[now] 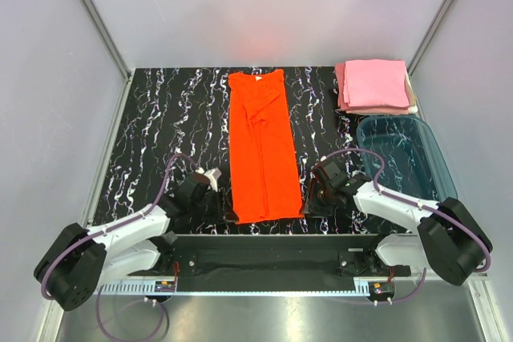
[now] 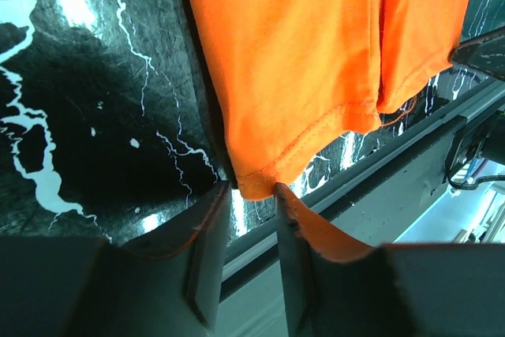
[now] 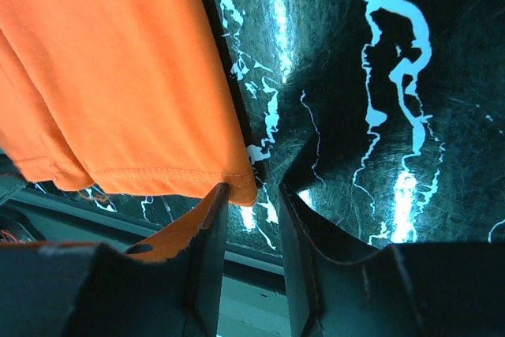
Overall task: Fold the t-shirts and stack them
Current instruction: Fold the tshirt
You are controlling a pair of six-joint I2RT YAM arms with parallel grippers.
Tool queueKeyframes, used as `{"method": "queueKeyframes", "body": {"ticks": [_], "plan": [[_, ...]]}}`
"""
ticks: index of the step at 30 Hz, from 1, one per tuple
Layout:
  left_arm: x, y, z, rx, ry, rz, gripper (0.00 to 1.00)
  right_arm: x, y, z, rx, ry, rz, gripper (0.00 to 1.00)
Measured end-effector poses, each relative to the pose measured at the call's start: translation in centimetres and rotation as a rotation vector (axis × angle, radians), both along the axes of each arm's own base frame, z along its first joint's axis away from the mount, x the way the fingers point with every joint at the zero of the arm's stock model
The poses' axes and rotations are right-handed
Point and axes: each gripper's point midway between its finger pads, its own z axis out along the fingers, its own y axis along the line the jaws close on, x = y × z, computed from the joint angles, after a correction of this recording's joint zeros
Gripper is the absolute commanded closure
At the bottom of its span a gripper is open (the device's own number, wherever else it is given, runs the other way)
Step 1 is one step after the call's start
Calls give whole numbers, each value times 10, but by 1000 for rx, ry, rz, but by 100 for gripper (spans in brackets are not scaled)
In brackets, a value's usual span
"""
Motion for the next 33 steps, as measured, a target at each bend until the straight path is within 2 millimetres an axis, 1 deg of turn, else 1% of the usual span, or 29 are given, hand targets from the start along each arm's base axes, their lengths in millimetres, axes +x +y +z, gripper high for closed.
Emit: {"method": "queueKeyframes", "body": {"ticks": [2, 3, 6, 7, 10, 11, 13, 14, 18, 21, 24, 28, 31, 33], "plan": [[0, -1, -1, 0, 4, 0, 74, -1, 1, 0, 7, 2, -3, 62], [0, -1, -2, 0, 6, -1, 80, -1, 1, 0, 9, 2, -4, 62], [-1, -1, -5, 5, 22, -4, 93, -2, 1, 0, 15, 5, -4, 68], [-1, -2, -5, 1, 25, -4, 100, -2, 2, 1, 17, 5, -4, 73], [-2, -3, -4, -4, 26, -7, 100, -2, 3, 1, 25, 7, -3, 82], [-2, -3, -4, -4, 26, -7, 100, -2, 4, 1, 30, 5, -2, 90], [-3, -2, -3, -5, 24, -7, 100, -2, 6, 2, 42, 2, 1, 99], [-3, -2, -1, -8, 20, -7, 100, -2, 7, 2, 48, 2, 2, 100], [-3, -2, 7, -19, 1, -9, 100, -1, 10, 5, 70, -3, 3, 100], [-1, -3, 13, -17, -5, -16, 100, 0, 11, 11, 90, -25, -1, 100], [4, -7, 20, -22, -16, -21, 100, 3, 13, 20, 112, -54, -1, 100], [11, -10, 27, -20, -27, -22, 100, 5, 13, 22, 103, -58, -1, 100], [19, -11, 34, -12, -37, -19, 100, 14, 14, 29, 79, -81, 7, 100], [29, -9, 36, -8, -39, 2, 100, 24, 17, 34, 59, -102, 21, 100]]}}
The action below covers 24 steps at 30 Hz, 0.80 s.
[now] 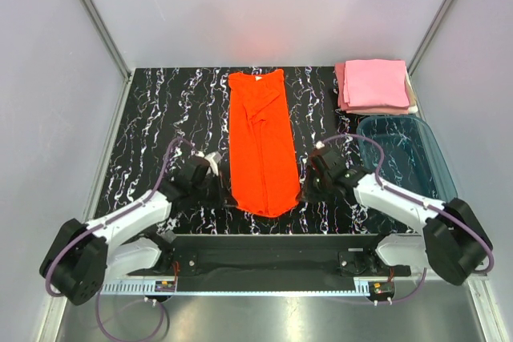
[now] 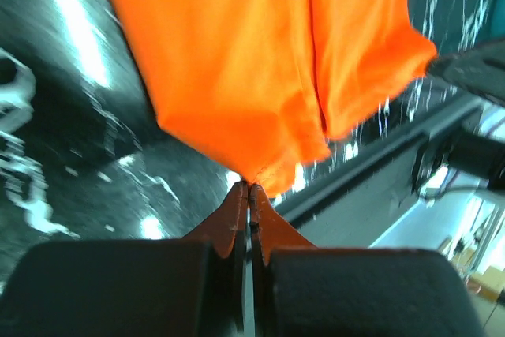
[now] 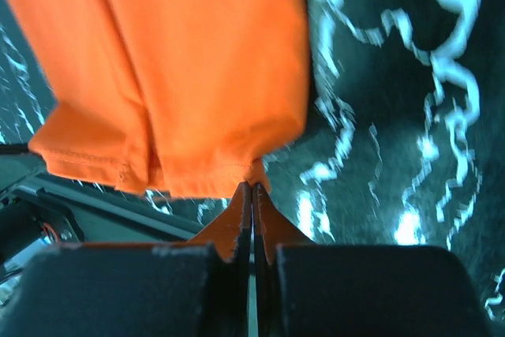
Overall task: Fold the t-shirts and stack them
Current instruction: Fold the tshirt
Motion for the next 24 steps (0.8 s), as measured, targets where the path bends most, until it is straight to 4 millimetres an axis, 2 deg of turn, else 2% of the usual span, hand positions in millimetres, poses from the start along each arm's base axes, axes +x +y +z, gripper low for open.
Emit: {"method": "queueKeyframes", "body": {"ticks": [7, 13, 18, 24], "plan": [[49, 16, 1, 29, 18, 84, 100, 50, 23, 22, -58, -93, 64, 100], [110, 14, 12, 26, -2, 96, 100, 104, 38, 32, -97, -133, 93, 100], [166, 12, 23, 15, -32, 105, 100, 154, 39, 36, -112, -151, 85, 100], [226, 13, 43, 17, -90, 122, 100, 210, 31, 41, -134, -172, 71, 100]]}}
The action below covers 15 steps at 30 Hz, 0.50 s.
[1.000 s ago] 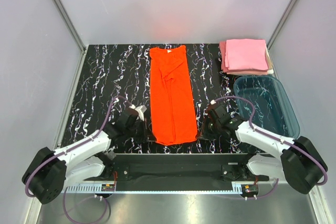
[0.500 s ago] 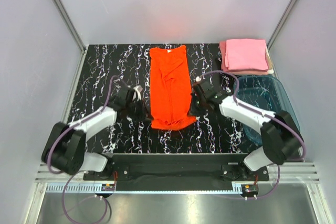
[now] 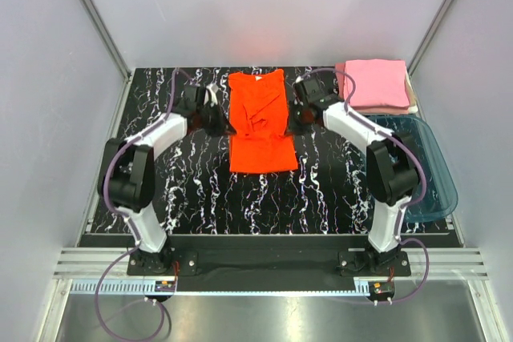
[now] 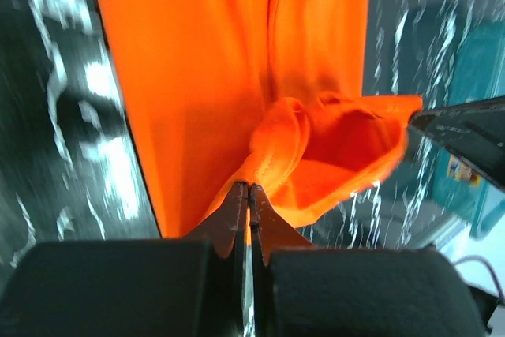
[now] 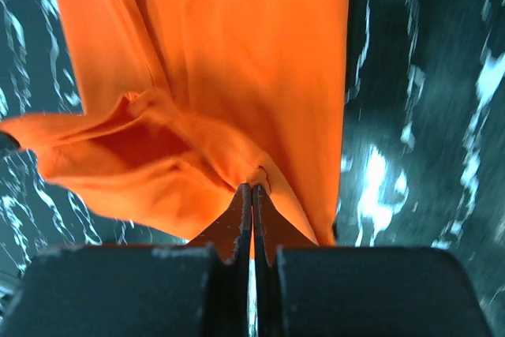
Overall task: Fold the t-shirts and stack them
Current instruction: Fold the tshirt
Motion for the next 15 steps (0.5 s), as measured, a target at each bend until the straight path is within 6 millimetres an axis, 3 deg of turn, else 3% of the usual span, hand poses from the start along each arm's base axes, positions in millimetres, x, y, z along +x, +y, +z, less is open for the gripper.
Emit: {"method": "queueKeyframes", "body": {"ticks": [4, 7, 15], "plan": [[44, 5, 11, -6, -41, 31, 100, 35, -3, 10, 6, -33, 2, 100], [71, 13, 6, -6, -42, 60, 100, 57, -9, 13, 4, -52, -5, 100], [109, 30, -25, 2, 15, 102, 100, 104, -22, 6, 30, -65, -2, 100]]}}
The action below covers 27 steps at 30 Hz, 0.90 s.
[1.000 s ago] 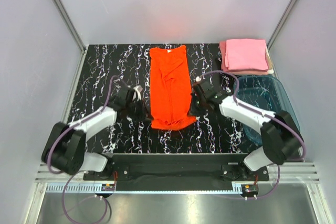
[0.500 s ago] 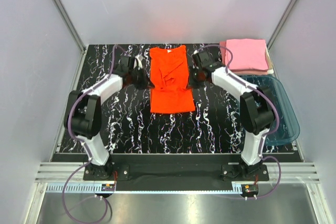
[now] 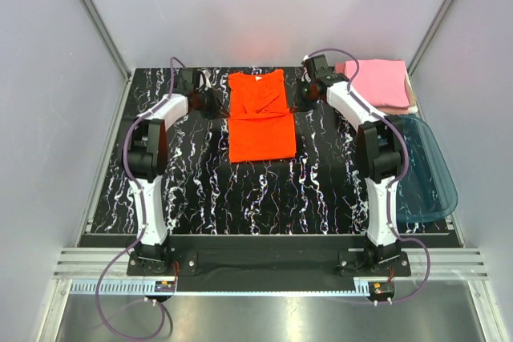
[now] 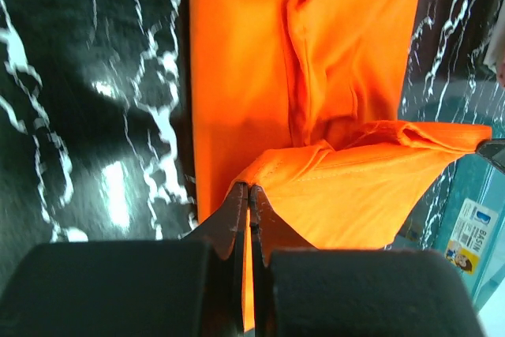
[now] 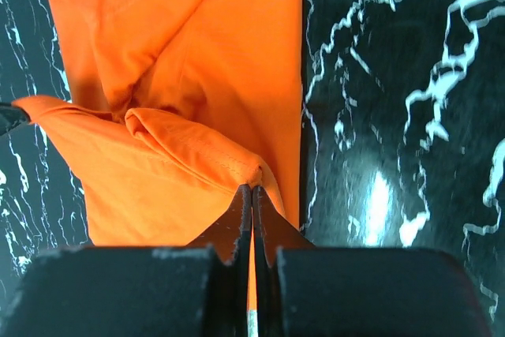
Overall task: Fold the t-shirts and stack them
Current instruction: Fold the tshirt
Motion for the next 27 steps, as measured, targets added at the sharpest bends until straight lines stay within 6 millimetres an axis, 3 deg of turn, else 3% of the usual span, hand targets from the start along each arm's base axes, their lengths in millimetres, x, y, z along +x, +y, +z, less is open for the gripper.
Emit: {"method": "queueKeyframes", "body": {"ticks": [6, 10, 13, 14, 15, 18, 23, 27], "plan": [[24, -1, 2, -12, -30, -8, 100, 18, 7, -6, 19, -9, 43, 100], [36, 0, 5, -14, -54, -6, 86, 27, 11, -13, 27, -10, 62, 98], [43, 4, 3, -13, -60, 0, 82, 35, 14, -19, 26, -12, 74, 88], [46, 5, 2, -11, -61, 0, 75, 39, 14, -21, 25, -16, 76, 85], [49, 6, 0, -8, -63, -2, 74, 44, 15, -22, 25, -23, 80, 76], [57, 12, 1, 0, -71, -1, 73, 57, 15, -25, 21, -35, 89, 68], [60, 29, 7, 44, -99, 10, 73, 61, 5, -21, 4, -24, 75, 68], [40, 30, 3, 71, -70, -1, 73, 56, 4, -26, 8, 5, 69, 79]]}}
